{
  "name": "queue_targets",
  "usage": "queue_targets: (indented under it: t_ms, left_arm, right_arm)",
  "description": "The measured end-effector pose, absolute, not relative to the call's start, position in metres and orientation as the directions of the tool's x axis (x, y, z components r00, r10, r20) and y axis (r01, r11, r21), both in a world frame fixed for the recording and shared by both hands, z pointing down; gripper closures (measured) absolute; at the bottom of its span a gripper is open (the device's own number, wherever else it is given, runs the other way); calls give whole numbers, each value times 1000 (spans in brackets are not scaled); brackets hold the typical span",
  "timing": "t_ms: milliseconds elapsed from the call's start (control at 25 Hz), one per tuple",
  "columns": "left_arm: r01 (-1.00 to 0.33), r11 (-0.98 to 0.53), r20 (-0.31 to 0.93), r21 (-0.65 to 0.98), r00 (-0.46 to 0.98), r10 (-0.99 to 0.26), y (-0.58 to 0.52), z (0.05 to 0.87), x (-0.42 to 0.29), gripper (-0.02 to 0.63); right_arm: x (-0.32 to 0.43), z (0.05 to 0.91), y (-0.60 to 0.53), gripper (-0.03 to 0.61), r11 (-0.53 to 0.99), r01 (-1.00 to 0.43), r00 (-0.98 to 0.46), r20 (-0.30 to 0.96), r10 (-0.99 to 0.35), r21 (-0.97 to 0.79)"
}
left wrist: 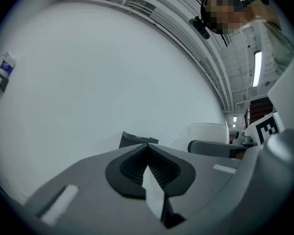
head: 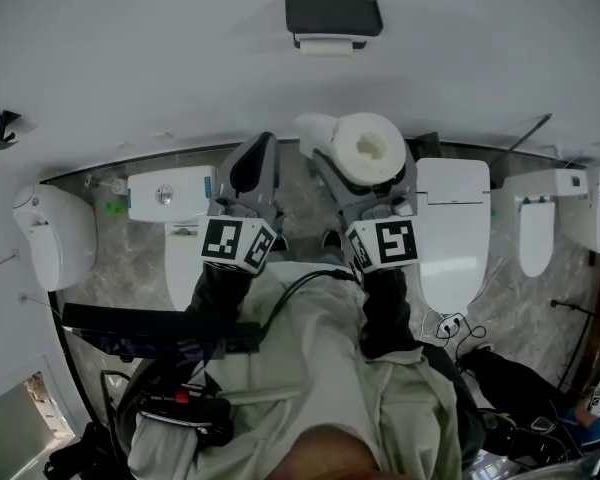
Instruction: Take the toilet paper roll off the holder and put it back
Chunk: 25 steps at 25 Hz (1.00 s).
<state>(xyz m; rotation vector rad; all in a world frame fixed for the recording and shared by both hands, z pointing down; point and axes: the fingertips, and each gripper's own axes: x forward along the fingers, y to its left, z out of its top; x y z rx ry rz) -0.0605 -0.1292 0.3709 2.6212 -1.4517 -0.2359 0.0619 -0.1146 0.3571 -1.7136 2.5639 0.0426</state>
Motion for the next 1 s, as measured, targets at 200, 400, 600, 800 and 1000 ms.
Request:
queue_targets:
  t_ms: [200,400,600,800,1000]
  left_arm:
    - [-824,-530,-70,201,528,-846,-128,371,-63,606]
    - [-817,-541,-79,198,537,-840,-128,369,-61,606]
    - [-806,-557,-78,199,554,-829,-123,368,-56,606]
    - [-799,-566,-78,202,563,-823,-118,368,-53,606]
    - [-806,-558,-75,197,555,-828,-119,369,-58,606]
  right_arm:
    - [52,358,-114,112,392,-920,-392,-55,-918,12]
    - [49,354,-112,112,395,-918,-396,-63,-916,24]
    - [52,354,-108,112,381,-924,-382,-68,-921,28]
    - [55,354,-105,112,372,-928,-373,-72,-925,27]
    - [58,348,-118,112,367,-929,-371,-90,-924,56]
